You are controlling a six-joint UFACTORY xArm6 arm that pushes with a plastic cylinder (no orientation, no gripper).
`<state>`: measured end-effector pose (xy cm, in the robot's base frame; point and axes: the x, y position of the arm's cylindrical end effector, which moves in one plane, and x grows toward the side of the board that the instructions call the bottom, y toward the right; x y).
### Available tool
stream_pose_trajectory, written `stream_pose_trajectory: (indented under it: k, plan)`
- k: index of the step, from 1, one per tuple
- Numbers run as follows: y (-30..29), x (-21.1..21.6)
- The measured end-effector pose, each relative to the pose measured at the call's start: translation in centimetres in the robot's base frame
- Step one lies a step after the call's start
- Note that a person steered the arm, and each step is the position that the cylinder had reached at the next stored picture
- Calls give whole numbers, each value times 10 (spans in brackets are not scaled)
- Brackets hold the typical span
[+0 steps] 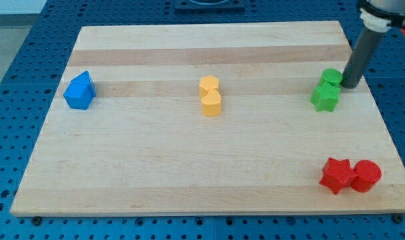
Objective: Place the green blocks diagonal to the yellow blocks
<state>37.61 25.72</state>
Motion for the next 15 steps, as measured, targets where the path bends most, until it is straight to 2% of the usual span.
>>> stream_pose_trajectory:
  k: [1,2,5,6,8,9,10,11,12,14,15]
  plan:
    - [-3,-36]
    - [-23,-35]
    - [-29,54]
    - [-24,58]
    - [63,39]
    - [88,44]
    - [88,57]
    - [88,89]
    - [68,100]
    - [-15,99]
    - [-12,98]
